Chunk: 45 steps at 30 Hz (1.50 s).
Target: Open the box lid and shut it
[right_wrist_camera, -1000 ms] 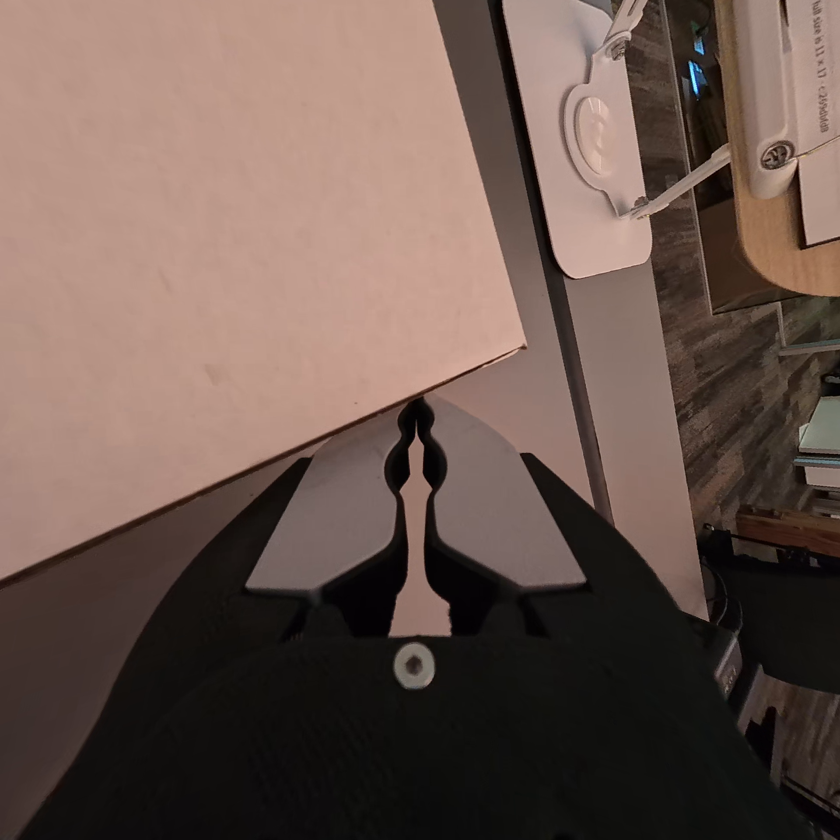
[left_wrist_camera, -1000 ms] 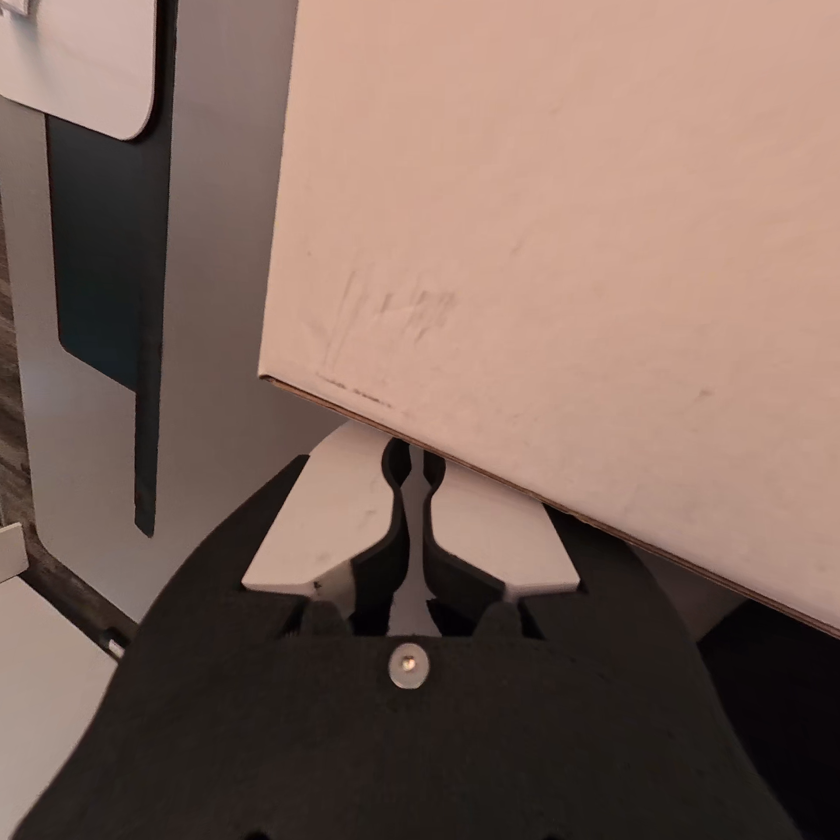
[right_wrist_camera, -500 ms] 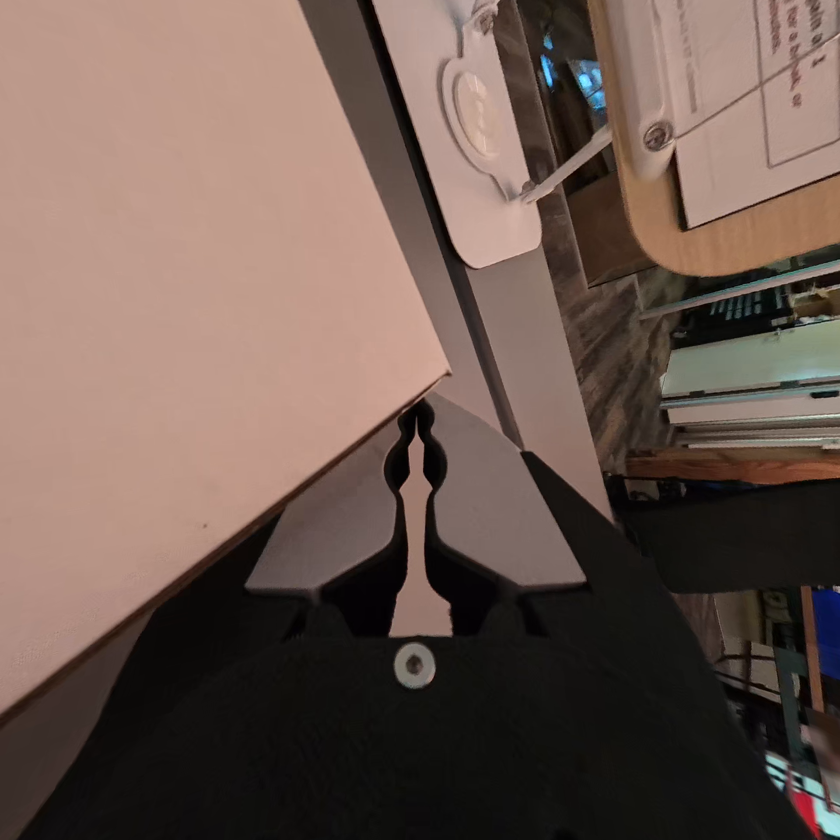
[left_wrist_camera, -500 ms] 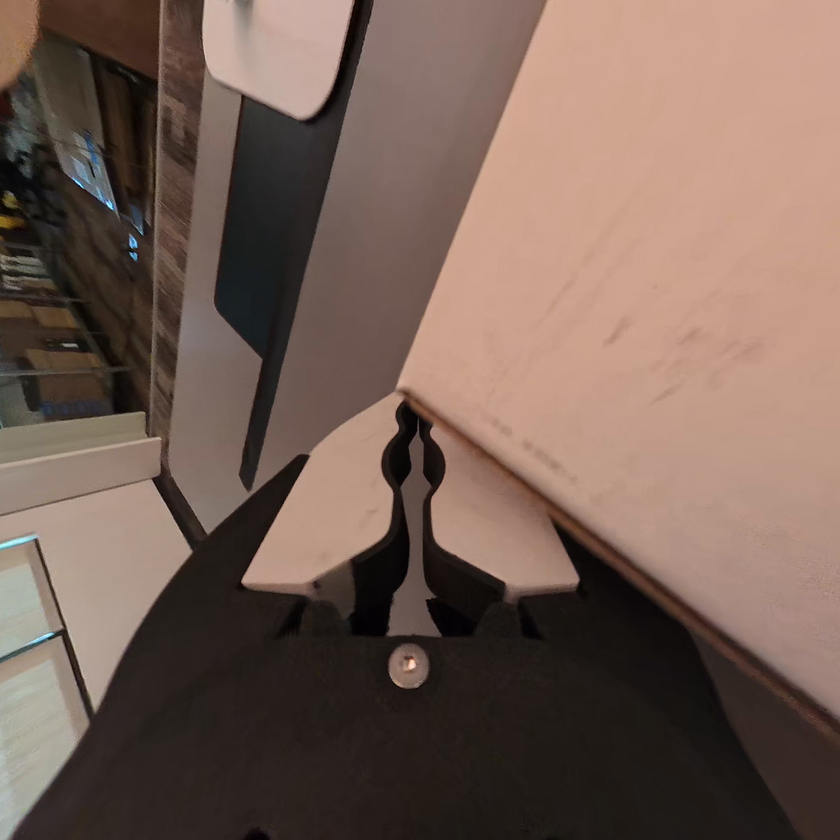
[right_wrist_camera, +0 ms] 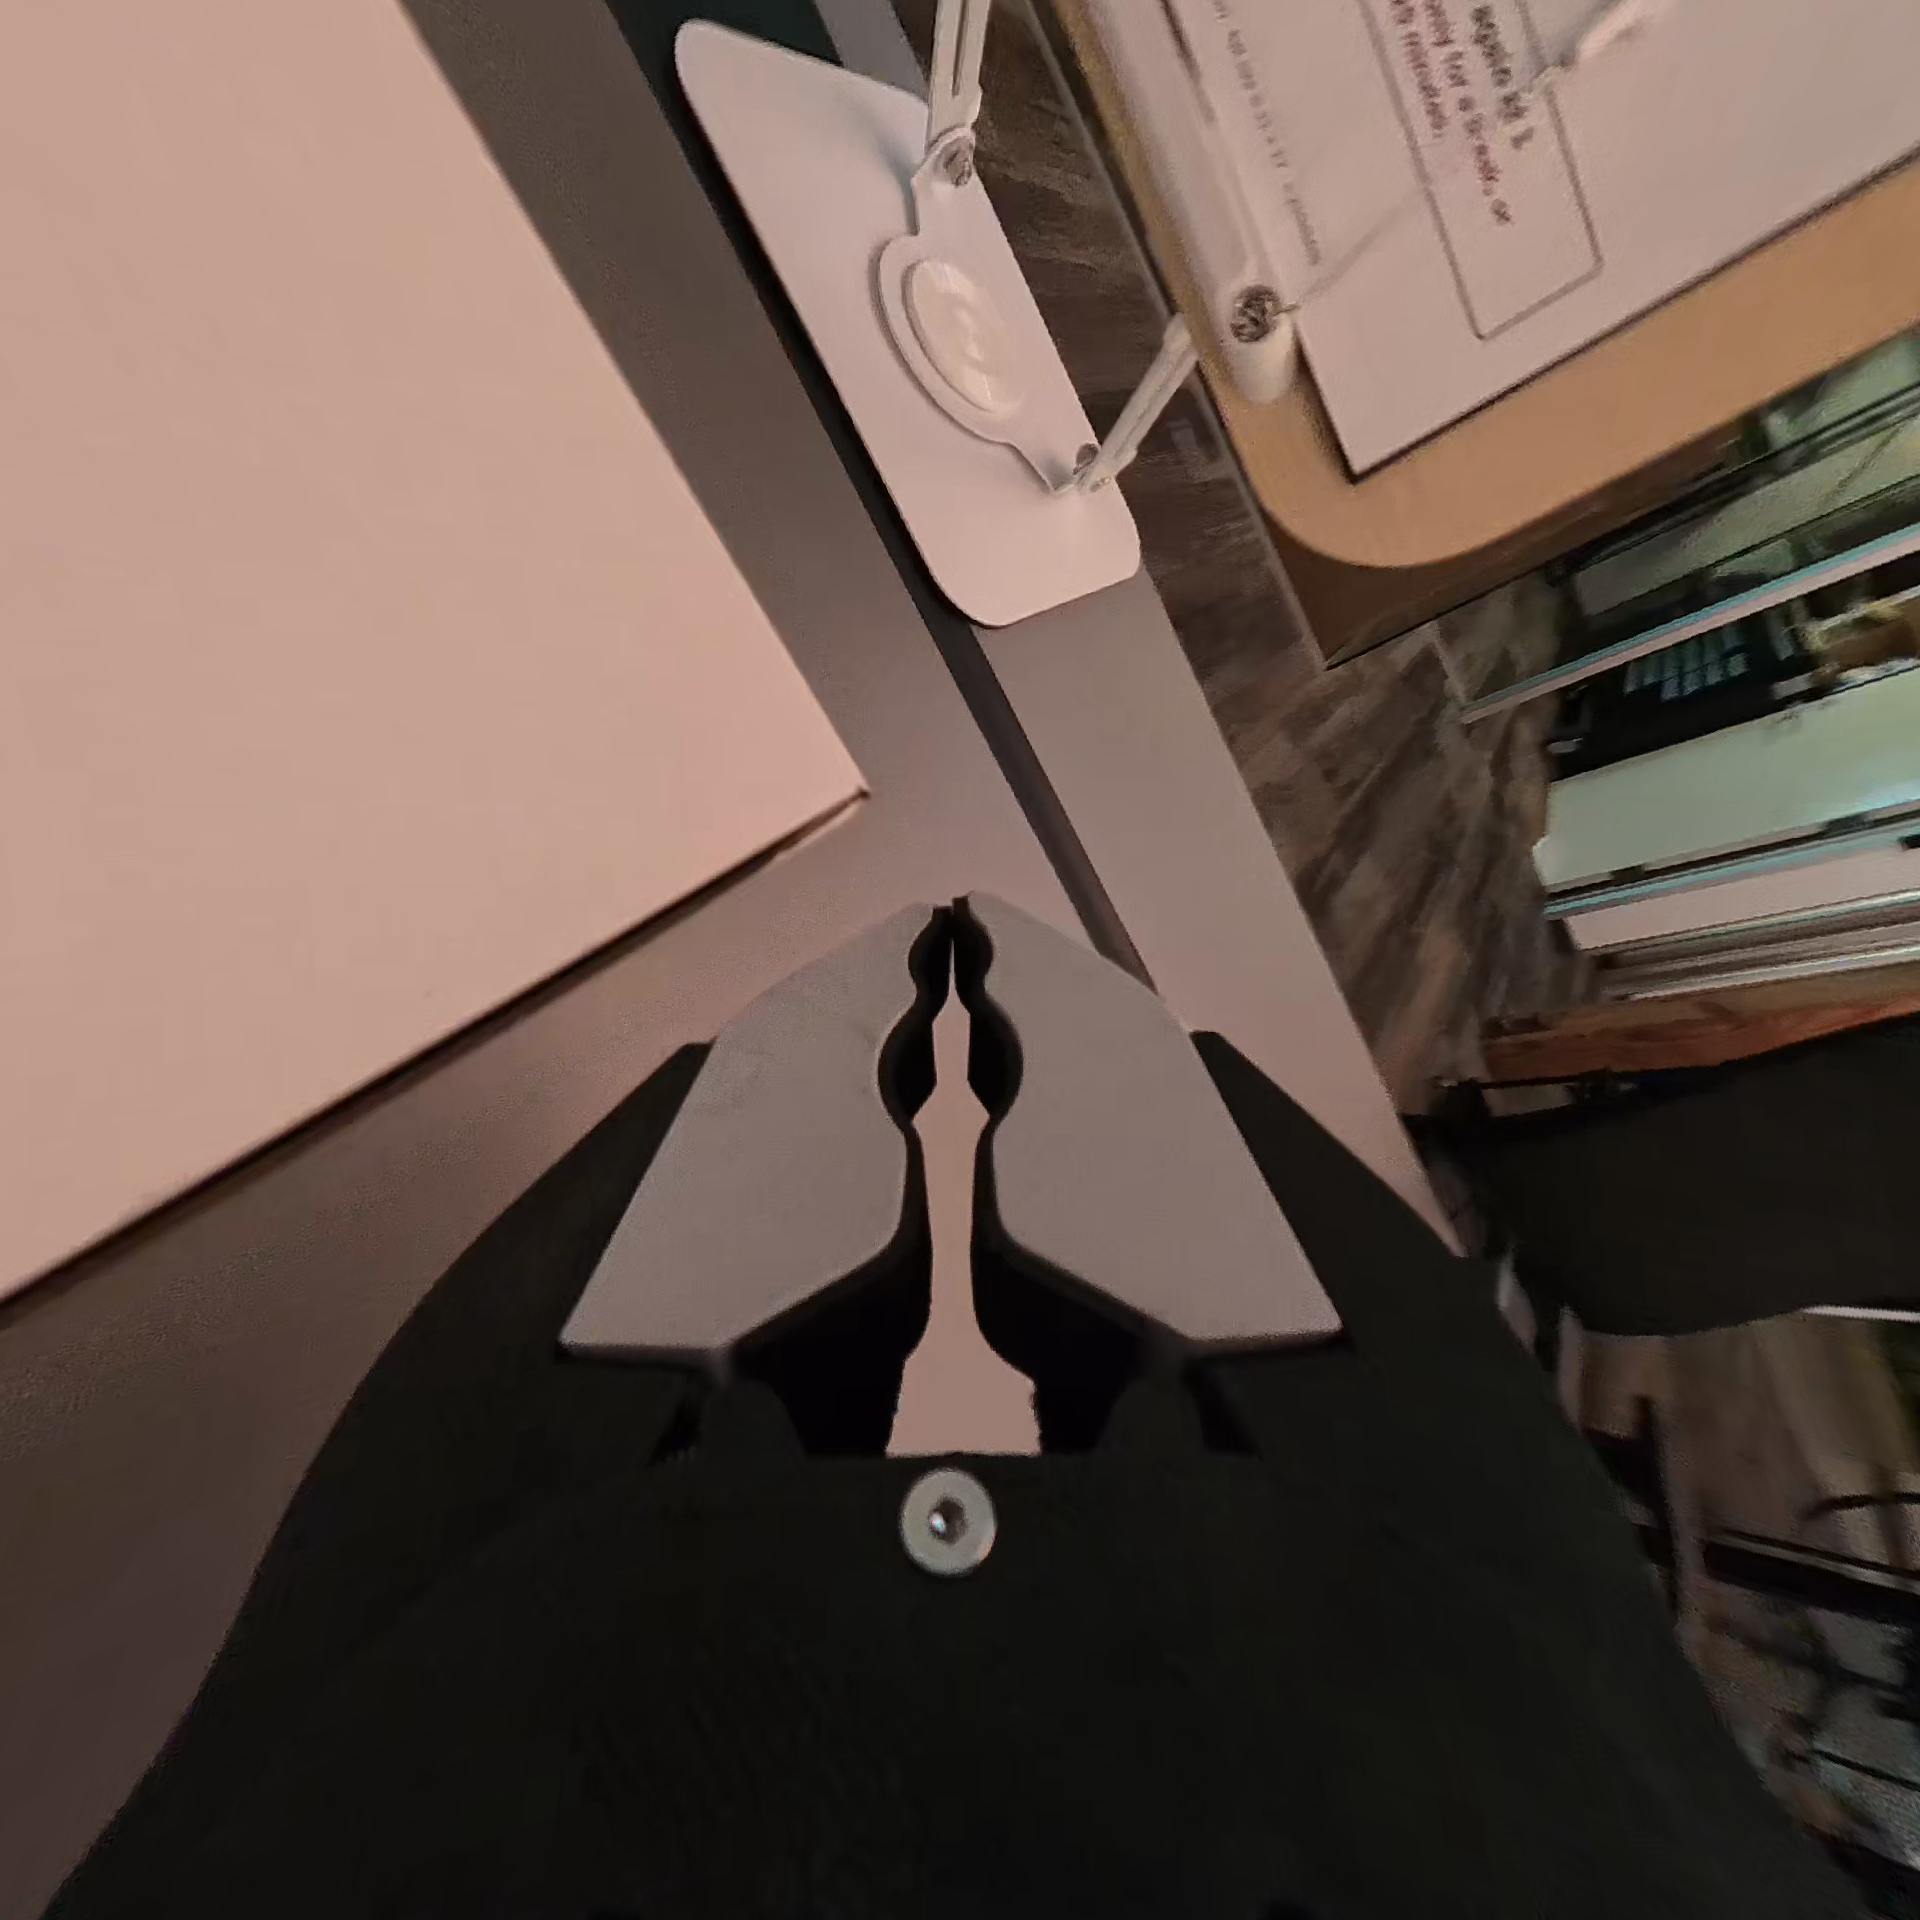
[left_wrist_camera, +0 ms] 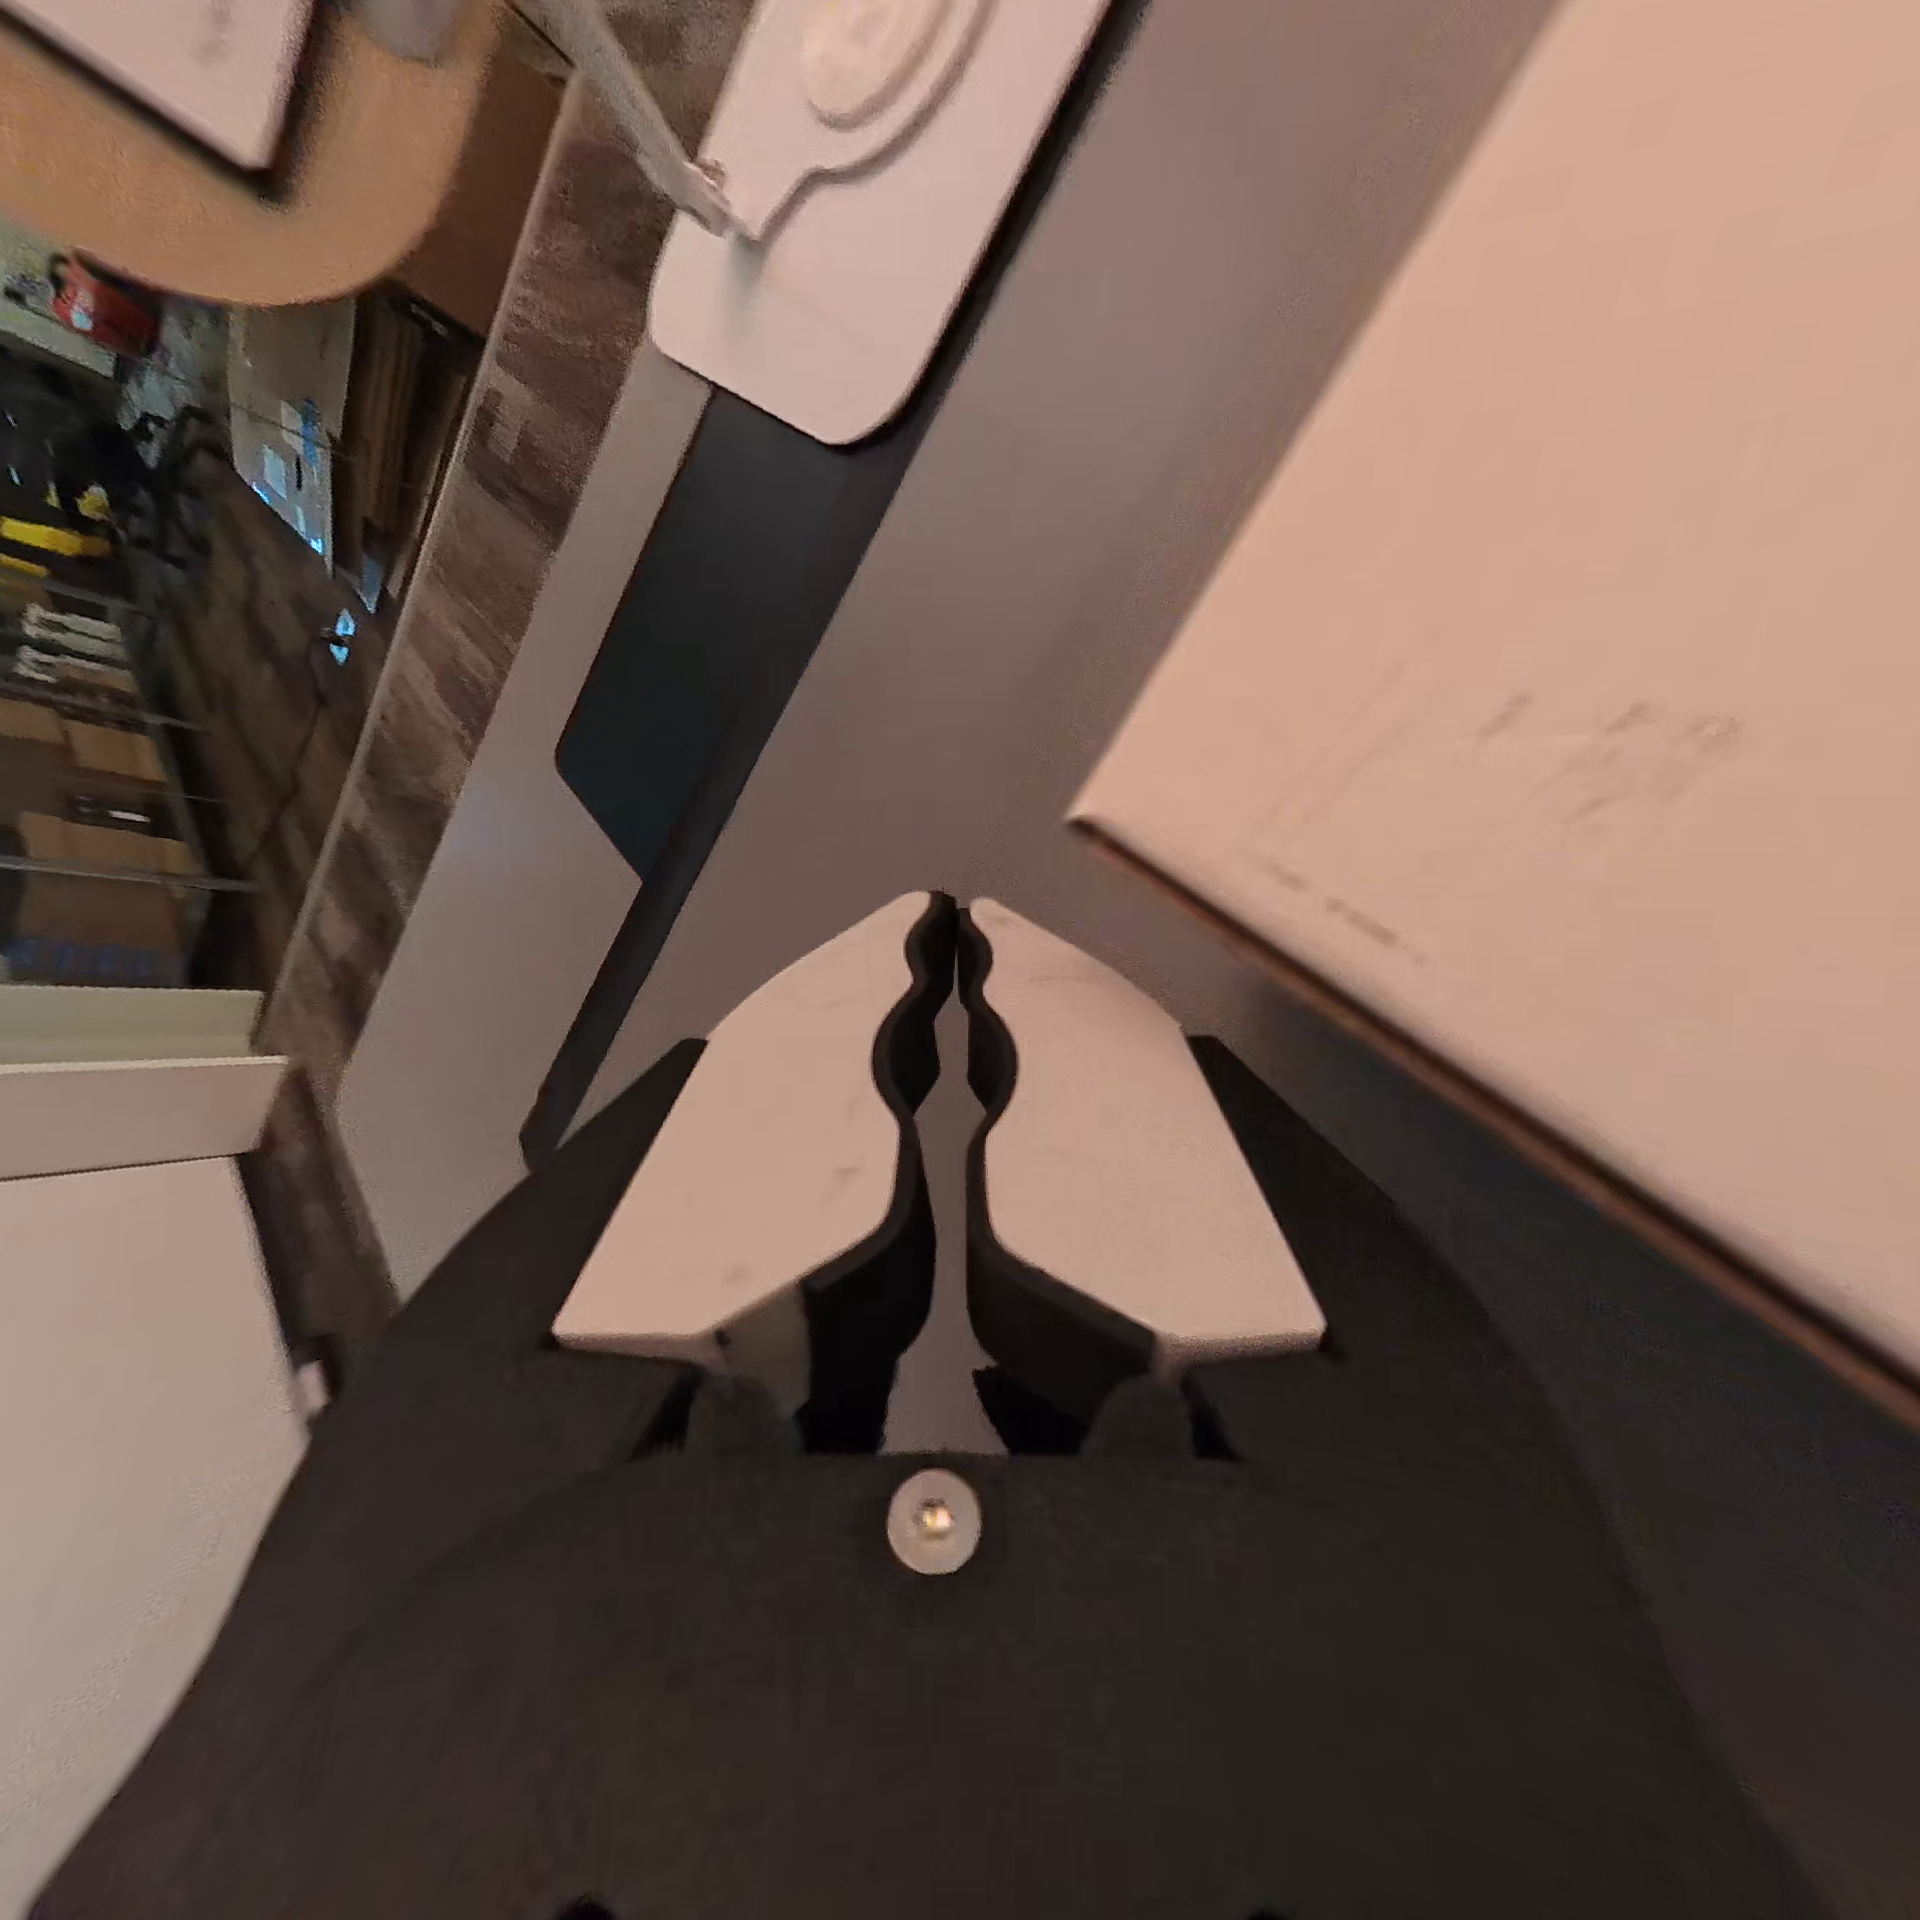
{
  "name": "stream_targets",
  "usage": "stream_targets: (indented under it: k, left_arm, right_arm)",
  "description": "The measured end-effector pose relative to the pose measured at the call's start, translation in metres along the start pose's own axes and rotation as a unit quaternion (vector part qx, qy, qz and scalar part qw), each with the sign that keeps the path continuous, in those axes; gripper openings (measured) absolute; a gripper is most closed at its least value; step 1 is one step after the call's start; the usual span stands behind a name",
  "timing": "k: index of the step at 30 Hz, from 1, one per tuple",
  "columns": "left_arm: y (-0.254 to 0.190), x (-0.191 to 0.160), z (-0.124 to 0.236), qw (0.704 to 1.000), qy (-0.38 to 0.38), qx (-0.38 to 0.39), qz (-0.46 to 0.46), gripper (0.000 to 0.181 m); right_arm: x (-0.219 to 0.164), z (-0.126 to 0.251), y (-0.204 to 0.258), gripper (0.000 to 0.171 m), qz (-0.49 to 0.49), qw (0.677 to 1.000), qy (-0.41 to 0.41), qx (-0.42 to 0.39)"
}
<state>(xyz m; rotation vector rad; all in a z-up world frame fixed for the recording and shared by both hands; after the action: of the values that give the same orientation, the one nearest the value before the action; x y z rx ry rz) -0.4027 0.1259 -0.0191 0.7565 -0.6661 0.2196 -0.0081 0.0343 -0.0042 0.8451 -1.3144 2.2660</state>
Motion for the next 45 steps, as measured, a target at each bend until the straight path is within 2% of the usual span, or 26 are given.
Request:
stream_targets:
  k: [1, 3, 4, 6, 9, 10, 11, 12, 13, 15, 18, 21, 25, 26, 35, 36, 38, 39, 40, 45]
  left_arm:
    - [0.007, -0.001, 0.008, 0.999, -0.023, -0.002, 0.031, 0.0]
    - [0.018, -0.001, 0.027, 0.991, -0.081, -0.034, 0.101, 0.0]
    - [0.023, 0.0, 0.038, 0.982, -0.119, -0.057, 0.134, 0.0]
    - [0.032, 0.006, 0.059, 0.95, -0.219, -0.105, 0.194, 0.014]
    - [0.044, 0.01, 0.083, 0.873, -0.371, -0.158, 0.275, 0.035]
    - [0.046, 0.009, 0.087, 0.841, -0.418, -0.169, 0.299, 0.053]
    - [0.048, 0.007, 0.087, 0.811, -0.459, -0.171, 0.321, 0.064]
    - [0.05, 0.004, 0.084, 0.793, -0.476, -0.167, 0.342, 0.07]
    - [0.05, -0.001, 0.077, 0.789, -0.467, -0.168, 0.361, 0.07]
    - [0.046, -0.007, 0.058, 0.803, -0.415, -0.184, 0.385, 0.078]
    - [0.032, -0.009, 0.033, 0.812, -0.37, -0.214, 0.397, 0.09]
    - [0.02, -0.004, 0.018, 0.81, -0.353, -0.251, 0.395, 0.09]
    - [0.004, 0.002, 0.005, 0.818, -0.323, -0.291, 0.376, 0.083]
    - [0.002, 0.003, 0.005, 0.812, -0.321, -0.307, 0.378, 0.083]
    - [0.001, -0.004, 0.004, 0.784, -0.318, -0.361, 0.393, 0.063]
    - [0.001, -0.005, 0.005, 0.781, -0.322, -0.37, 0.387, 0.055]
    - [-0.001, -0.008, 0.005, 0.79, -0.32, -0.38, 0.358, 0.025]
    - [-0.002, -0.008, 0.005, 0.792, -0.326, -0.375, 0.354, 0.025]
    - [-0.003, -0.007, 0.005, 0.79, -0.329, -0.377, 0.353, 0.027]
    - [0.008, -0.007, 0.004, 0.766, -0.333, -0.373, 0.404, 0.064]
  right_arm:
    - [0.004, 0.012, -0.005, 0.002, -0.023, 1.0, -0.01, 0.014]
    - [0.02, 0.038, -0.012, 0.003, -0.061, 0.995, -0.057, 0.046]
    - [0.034, 0.053, -0.014, 0.01, -0.073, 0.992, -0.087, 0.061]
    - [0.072, 0.081, -0.009, 0.026, -0.079, 0.977, -0.168, 0.105]
    - [0.133, 0.113, 0.027, 0.049, -0.042, 0.941, -0.28, 0.184]
    - [0.15, 0.119, 0.045, 0.052, -0.02, 0.933, -0.294, 0.209]
    - [0.165, 0.121, 0.064, 0.055, 0.003, 0.928, -0.295, 0.229]
    - [0.178, 0.121, 0.084, 0.058, 0.03, 0.927, -0.288, 0.239]
    - [0.188, 0.12, 0.104, 0.061, 0.059, 0.927, -0.279, 0.242]
    - [0.201, 0.112, 0.142, 0.062, 0.112, 0.927, -0.259, 0.246]
    - [0.207, 0.093, 0.183, 0.061, 0.139, 0.928, -0.22, 0.265]
    - [0.203, 0.075, 0.201, 0.057, 0.139, 0.935, -0.183, 0.271]
    - [0.197, 0.062, 0.207, 0.051, 0.132, 0.939, -0.151, 0.279]
    - [0.195, 0.06, 0.207, 0.05, 0.135, 0.94, -0.148, 0.275]
    - [0.195, 0.061, 0.203, 0.048, 0.15, 0.942, -0.146, 0.263]
    - [0.195, 0.062, 0.203, 0.048, 0.154, 0.942, -0.149, 0.258]
    - [0.196, 0.063, 0.201, 0.046, 0.161, 0.943, -0.152, 0.249]
    - [0.196, 0.064, 0.2, 0.045, 0.162, 0.943, -0.151, 0.248]
    - [0.195, 0.064, 0.199, 0.045, 0.163, 0.944, -0.149, 0.247]
    - [0.194, 0.064, 0.197, 0.043, 0.163, 0.945, -0.145, 0.244]
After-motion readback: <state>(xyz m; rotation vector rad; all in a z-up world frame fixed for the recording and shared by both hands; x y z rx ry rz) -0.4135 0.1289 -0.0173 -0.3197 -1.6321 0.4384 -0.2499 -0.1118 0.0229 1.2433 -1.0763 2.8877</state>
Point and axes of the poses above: each gripper's, where its closed fingertips meet, z back along the fingers, x out of its top, y = z × x across the jaws, the point moved 10 cm from there along z, back along the fingers, and after that the axes turned 11 degrees about -y, right-handed, at the moved point
